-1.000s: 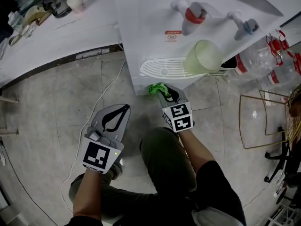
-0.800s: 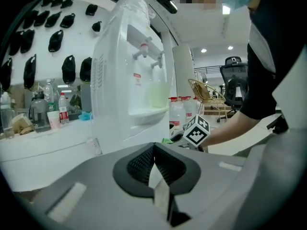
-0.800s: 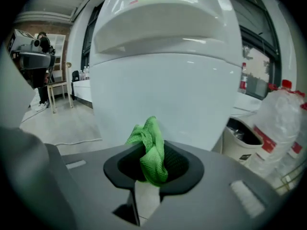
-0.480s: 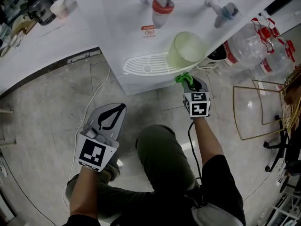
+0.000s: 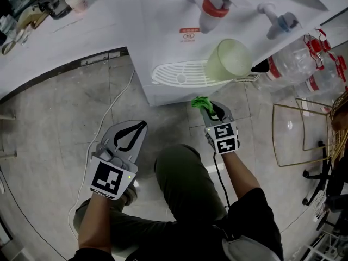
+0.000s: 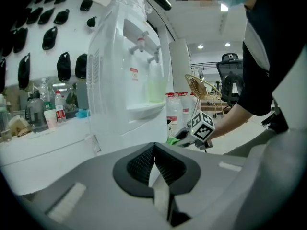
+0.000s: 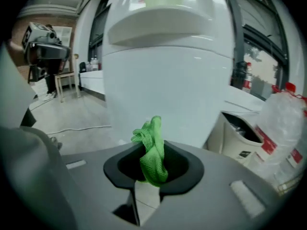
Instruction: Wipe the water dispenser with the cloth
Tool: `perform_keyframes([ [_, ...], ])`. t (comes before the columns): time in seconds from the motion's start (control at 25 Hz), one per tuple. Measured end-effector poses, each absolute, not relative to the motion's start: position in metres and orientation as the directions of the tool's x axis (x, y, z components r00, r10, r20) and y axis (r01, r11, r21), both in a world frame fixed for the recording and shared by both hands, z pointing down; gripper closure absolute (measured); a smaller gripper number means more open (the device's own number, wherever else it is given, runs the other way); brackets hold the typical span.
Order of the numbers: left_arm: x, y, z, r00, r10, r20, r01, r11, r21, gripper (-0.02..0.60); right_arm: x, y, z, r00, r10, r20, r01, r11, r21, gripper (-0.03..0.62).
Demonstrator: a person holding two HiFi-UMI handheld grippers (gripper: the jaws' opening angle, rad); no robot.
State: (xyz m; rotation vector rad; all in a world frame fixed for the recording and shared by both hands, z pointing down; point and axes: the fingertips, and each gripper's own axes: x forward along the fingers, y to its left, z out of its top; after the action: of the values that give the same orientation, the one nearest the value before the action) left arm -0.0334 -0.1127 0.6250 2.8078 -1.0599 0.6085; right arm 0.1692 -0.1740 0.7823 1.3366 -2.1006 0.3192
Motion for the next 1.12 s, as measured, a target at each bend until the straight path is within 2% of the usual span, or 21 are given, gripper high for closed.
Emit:
perform_keyframes([
  [0.12, -0.040, -0.111, 0.626, 0.670, -0.629, 0.393, -0.659, -0.748, -0.073, 0.578, 0.106, -0.159, 0.794, -0.430, -0.655, 0.621, -0.800, 0.596, 0.075, 0.500],
  [0.28, -0.049, -0.106, 0.634, 0.656, -0.634, 0.410, -0.673, -0.737, -0.062, 0.580, 0.035, -0.163, 0.803, -0.537, -0.586, 0.607, -0.713, 0.700, 0.045, 0.500],
  [0.56, -0.052, -0.107, 0.626, 0.648, -0.654, 0.391, -0.689, -0.722, -0.065, 0.578, -0.028, -0.184, 0.816, -0.571, -0.545, 0.614, -0.657, 0.752, 0.057, 0.500],
  [0.8, -0.051, -0.107, 0.629, 0.644, -0.654, 0.398, -0.690, -0.721, -0.069, 0.579, -0.004, -0.192, 0.821, -0.533, -0.585, 0.611, -0.708, 0.704, 0.057, 0.501],
  [1.12, -0.025, -0.111, 0.636, 0.677, -0.612, 0.409, -0.650, -0.758, -0.057, 0.580, 0.094, -0.203, 0.822, -0.392, -0.671, 0.629, -0.826, 0.558, 0.080, 0.500],
])
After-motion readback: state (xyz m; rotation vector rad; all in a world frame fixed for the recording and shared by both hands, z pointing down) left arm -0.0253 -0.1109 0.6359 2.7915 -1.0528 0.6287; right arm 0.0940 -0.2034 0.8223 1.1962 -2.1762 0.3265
